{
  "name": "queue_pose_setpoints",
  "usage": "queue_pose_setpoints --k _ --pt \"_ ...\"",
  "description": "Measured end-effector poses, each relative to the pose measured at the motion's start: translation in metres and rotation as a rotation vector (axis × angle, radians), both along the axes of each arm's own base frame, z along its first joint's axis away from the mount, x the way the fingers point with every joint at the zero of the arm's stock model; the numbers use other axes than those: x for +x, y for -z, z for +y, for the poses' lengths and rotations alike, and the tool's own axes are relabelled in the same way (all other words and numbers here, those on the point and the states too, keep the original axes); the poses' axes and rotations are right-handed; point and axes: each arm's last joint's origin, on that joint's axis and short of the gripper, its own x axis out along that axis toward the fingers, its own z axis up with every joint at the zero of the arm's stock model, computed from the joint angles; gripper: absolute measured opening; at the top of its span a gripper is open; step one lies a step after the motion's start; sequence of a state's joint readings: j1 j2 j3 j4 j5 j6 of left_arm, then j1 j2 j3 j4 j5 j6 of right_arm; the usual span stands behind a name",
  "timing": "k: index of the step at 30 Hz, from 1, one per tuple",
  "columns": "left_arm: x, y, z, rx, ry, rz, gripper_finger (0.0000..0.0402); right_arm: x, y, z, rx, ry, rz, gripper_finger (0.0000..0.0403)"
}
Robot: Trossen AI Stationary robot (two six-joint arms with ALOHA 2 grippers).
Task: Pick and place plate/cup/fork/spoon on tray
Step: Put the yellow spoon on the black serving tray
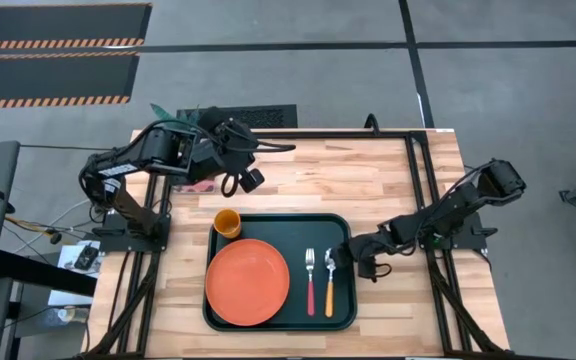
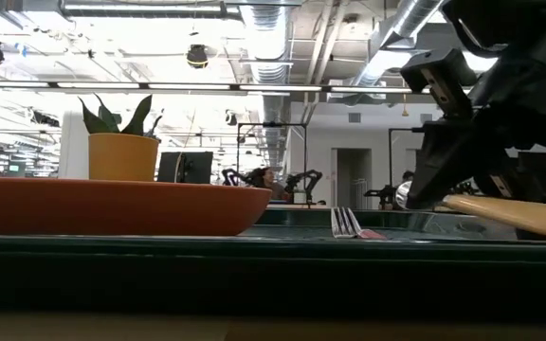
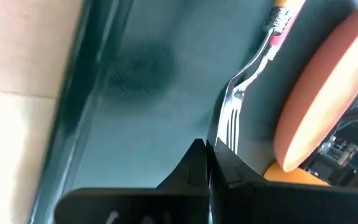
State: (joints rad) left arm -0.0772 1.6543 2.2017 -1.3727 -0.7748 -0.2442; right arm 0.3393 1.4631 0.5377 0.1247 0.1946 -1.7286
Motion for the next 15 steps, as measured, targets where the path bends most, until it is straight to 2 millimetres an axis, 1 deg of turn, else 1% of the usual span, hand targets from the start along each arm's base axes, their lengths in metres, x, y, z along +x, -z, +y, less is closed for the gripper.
queue_pose_setpoints --k 7,11,15 --pt "0.000 0.000 0.002 -0.001 -0.009 -0.003 0.0089 -0.001 0.001 -0.001 0.013 -0.012 0.022 0.0001" --pt "0.000 0.000 0.002 -0.002 -0.009 -0.004 0.0089 0.000 0.010 -0.003 0.010 -0.011 0.064 0.0002" --pt "0.000 0.000 0.002 -0.002 -0.009 -0.004 0.0089 0.005 0.013 -0.002 0.012 -0.003 0.037 0.0001"
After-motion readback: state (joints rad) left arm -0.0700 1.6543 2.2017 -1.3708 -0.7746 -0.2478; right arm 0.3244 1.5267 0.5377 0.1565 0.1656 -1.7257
